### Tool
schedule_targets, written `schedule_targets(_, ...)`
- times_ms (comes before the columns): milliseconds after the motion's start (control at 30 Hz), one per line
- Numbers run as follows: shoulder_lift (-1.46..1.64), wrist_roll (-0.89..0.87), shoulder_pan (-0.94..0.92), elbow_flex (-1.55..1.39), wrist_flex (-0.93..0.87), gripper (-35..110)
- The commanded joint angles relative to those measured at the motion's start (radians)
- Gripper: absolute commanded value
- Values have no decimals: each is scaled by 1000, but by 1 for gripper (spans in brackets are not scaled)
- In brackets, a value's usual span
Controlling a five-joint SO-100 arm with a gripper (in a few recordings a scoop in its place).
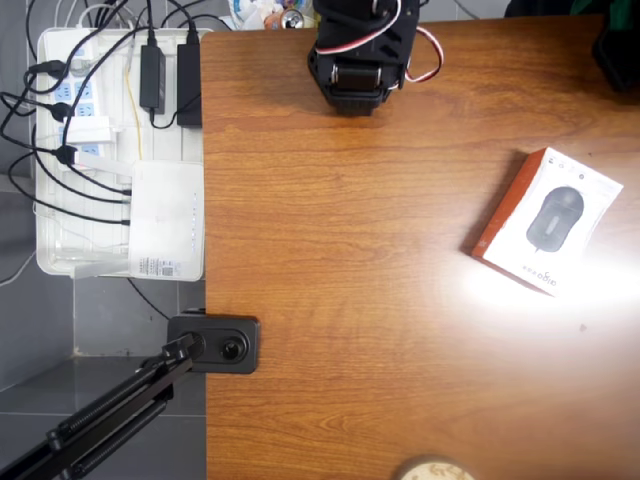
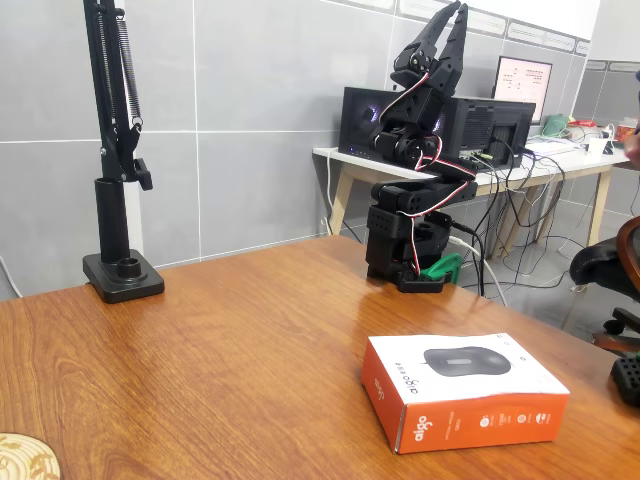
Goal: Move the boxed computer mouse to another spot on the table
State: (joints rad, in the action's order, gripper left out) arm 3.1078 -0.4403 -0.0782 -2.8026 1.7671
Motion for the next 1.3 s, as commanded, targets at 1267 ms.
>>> schedule_targets(1267,-845,-140,741,1060,-1924,7)
